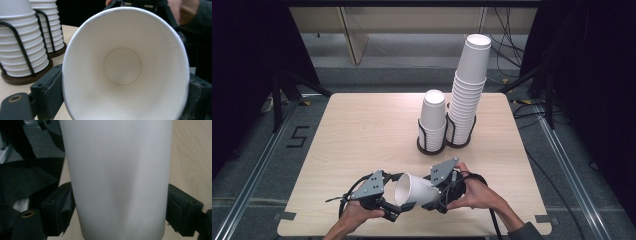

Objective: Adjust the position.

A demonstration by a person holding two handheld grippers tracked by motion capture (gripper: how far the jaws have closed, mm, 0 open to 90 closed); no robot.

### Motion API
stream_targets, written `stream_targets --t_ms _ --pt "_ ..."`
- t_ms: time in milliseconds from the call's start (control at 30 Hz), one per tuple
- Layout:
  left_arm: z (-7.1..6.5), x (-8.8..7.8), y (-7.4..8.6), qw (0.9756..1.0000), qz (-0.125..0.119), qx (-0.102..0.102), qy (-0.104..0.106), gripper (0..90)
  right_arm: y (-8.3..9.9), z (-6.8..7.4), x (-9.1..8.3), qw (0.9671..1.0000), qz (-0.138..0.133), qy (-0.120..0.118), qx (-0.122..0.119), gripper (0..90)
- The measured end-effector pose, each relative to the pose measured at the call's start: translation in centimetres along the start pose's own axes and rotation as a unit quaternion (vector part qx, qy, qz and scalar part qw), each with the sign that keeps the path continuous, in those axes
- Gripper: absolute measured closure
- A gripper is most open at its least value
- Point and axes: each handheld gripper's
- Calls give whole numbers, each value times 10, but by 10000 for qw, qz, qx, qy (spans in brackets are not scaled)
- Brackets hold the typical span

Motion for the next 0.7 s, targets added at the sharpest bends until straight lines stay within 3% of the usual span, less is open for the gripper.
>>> stream_targets --t_ms 133,233,333,400,467,500,533,633,700 --pt "0 -1 -2 9998 170 12 -92 102 -1 4 1 9993 255 277 -55 184" --pt "-1 1 -3 9993 346 54 -131 101 -1 6 4 9988 318 341 -131 208" --pt "-3 4 -3 9993 350 20 -113 99 -3 6 10 9980 371 418 -290 237" --pt "-3 3 -2 9997 237 -55 -95 87 -3 7 12 9982 377 350 -303 244" --pt "-2 3 -2 9992 -167 -365 -53 72 -1 6 11 9995 120 232 -162 247" --pt "-1 2 -2 9988 -235 -434 -73 66 1 4 9 9998 -43 178 -124 248" --pt "-1 2 -2 9973 -456 -575 -41 61 2 3 8 9997 -165 137 -81 248" --pt "-1 2 -2 9951 -663 -740 -7 48 5 0 4 9982 -598 -19 8 249" --pt "-2 3 -1 9943 -712 -787 -42 21 5 0 2 9974 -712 -57 18 250"
Point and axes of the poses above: each handheld gripper's, and its own axes: x roughly forward along the jaws, y roughly out of its underside, z roughly to its left, and after that the axes turned 8 degrees about z, right-handed
